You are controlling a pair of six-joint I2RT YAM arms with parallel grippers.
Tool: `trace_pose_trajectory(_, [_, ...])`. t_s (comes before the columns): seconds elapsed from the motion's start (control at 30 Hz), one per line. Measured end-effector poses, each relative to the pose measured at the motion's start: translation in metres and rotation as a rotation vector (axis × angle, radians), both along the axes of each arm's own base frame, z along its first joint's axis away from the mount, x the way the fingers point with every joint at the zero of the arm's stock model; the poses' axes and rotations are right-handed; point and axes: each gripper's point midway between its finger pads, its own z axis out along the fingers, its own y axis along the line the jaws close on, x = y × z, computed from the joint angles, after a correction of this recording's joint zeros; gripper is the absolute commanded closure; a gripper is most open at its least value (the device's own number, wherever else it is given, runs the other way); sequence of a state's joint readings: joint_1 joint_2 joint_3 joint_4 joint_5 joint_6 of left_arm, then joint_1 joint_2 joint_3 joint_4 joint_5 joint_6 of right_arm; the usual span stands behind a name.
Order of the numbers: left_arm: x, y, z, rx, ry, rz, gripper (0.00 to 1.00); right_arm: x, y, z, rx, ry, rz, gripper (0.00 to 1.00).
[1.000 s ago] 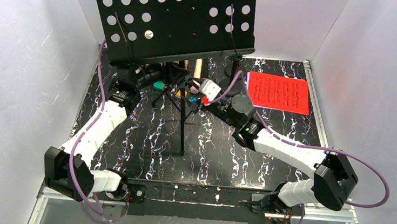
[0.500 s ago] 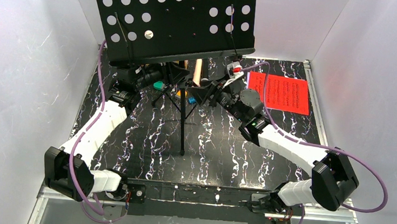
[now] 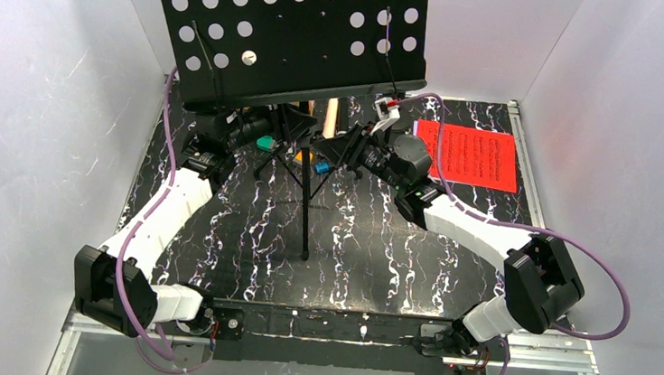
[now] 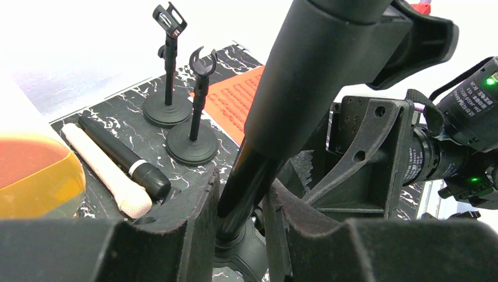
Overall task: Pack up the instrument practice props
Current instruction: Unscrew the knob on the music stand.
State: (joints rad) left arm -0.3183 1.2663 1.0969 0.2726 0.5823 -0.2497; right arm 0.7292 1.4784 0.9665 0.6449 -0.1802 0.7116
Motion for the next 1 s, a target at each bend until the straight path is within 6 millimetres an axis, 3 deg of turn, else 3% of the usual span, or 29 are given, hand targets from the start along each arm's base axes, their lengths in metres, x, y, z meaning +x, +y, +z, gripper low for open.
trace_pose_trajectory(0.13, [0.0001, 0.0000, 0.0000, 0.000, 0.000, 0.000, 1.00, -0.0010, 0.0021, 0.0073, 0.018, 0.002, 0.019, 0.58])
trace_pose_trajectory(0.43, [0.0010, 0.0006, -0.0006, 0.002, -0.001, 0.004, 1.00, 0.0007, 0.0062, 0.0083, -0.018, -0.053, 0.063, 0.91])
trace_pose_trajectory(0.57, [0.0026, 0.0016, -0.0007, 0.003, -0.002, 0.012, 1.00, 0.0031, 0.0076, 0.0082, -0.072, -0.138, 0.082, 0.99])
trace_pose_trajectory(0.73, [0.0034, 0.0023, -0.0006, 0.003, -0.002, 0.017, 1.00, 0.0032, 0.0082, 0.0081, -0.205, -0.362, 0.126, 0.99])
trace_pose_trajectory(1.0, [0.0037, 0.0027, -0.0008, 0.004, -0.001, 0.021, 1.00, 0.0016, 0.0099, 0.0081, -0.572, -0.942, 0.125, 0.99])
